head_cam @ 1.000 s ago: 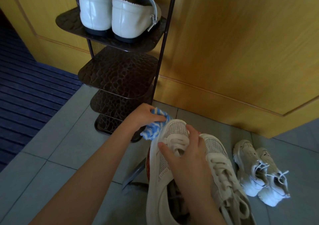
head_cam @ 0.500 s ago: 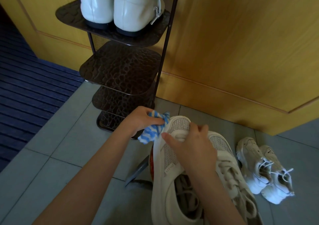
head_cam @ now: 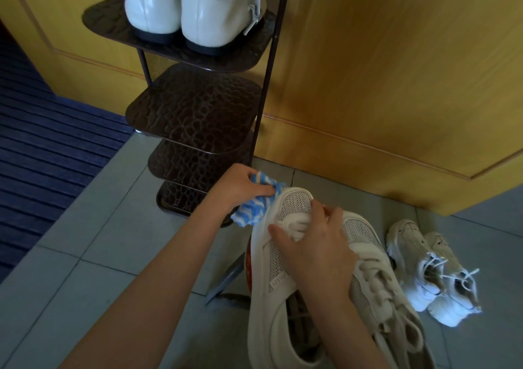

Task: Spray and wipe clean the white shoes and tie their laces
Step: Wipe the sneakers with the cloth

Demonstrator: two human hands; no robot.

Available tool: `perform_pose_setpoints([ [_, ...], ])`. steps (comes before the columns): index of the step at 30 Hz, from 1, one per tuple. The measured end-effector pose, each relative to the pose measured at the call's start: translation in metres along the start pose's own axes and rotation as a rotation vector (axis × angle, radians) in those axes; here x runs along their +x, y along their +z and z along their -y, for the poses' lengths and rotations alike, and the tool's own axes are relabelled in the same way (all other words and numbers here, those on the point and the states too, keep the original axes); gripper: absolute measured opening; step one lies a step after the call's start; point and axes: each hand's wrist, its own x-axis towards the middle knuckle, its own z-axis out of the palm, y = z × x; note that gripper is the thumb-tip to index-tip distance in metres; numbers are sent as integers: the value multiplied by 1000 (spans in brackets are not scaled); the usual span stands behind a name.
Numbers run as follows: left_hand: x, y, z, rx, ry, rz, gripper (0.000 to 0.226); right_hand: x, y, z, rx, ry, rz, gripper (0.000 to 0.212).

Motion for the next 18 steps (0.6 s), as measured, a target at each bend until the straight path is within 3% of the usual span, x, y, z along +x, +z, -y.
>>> perform_pose_setpoints([
  [10,-28,-2,22,-75,-73,-1,20,0,4,-3,12,-8,-21,80],
  [18,-5,-1,1,18,-5,-29,9,0,5,-5,28,-7,-18,78],
])
